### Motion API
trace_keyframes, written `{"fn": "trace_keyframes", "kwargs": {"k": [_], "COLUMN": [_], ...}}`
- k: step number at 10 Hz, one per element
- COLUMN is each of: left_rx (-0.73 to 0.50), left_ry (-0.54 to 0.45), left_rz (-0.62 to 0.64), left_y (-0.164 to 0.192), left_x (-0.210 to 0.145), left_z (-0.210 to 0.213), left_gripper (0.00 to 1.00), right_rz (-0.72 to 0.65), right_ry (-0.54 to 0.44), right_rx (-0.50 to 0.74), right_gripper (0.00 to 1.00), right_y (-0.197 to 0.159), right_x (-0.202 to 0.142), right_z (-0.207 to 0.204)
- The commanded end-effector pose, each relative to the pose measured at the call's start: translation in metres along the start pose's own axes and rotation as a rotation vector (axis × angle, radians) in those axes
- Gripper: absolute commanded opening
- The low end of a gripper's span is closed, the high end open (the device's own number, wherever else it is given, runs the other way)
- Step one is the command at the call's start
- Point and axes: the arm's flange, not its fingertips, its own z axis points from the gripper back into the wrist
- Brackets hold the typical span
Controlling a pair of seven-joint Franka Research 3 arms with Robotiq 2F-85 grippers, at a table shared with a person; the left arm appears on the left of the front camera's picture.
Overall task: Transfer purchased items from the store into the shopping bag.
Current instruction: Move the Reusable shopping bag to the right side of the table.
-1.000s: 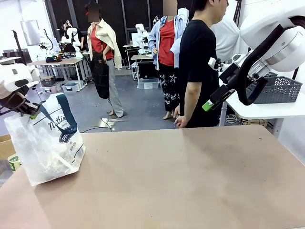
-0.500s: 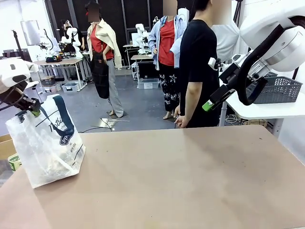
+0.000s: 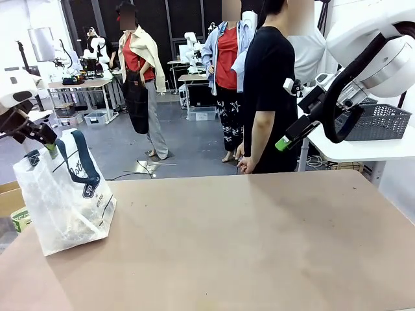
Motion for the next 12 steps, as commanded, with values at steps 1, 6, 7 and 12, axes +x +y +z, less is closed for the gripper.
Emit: {"fn": "trace_keyframes", "kwargs": {"k": [1,6,7,12], "left_rx": [0.005,-0.054,-0.058,-0.065], "left_ry": [0.025,0.080,0.089,0.087], "left_rz": [0.055,0.051,0.044,0.067], "left_y": [0.002,-0.001,-0.002,-0.005], "left_x": [0.009,0.014,0.012,0.009], "left_z": [0.010,0.034,0.037,0.044], "left_gripper": [1.00,1.00,1.00,1.00], "right_rz": [-0.020,-0.020,-0.020,-0.020], "right_ry": [-0.001,-0.001,-0.001,-0.001], "right_rx": [0.003,0.003,0.003,0.003], "right_gripper": [1.00,1.00,1.00,1.00], "right_y": [0.002,0.002,0.002,0.002], "right_x": [0.003,0.003,0.003,0.003], "right_z": [0.000,0.000,0.000,0.000]}}
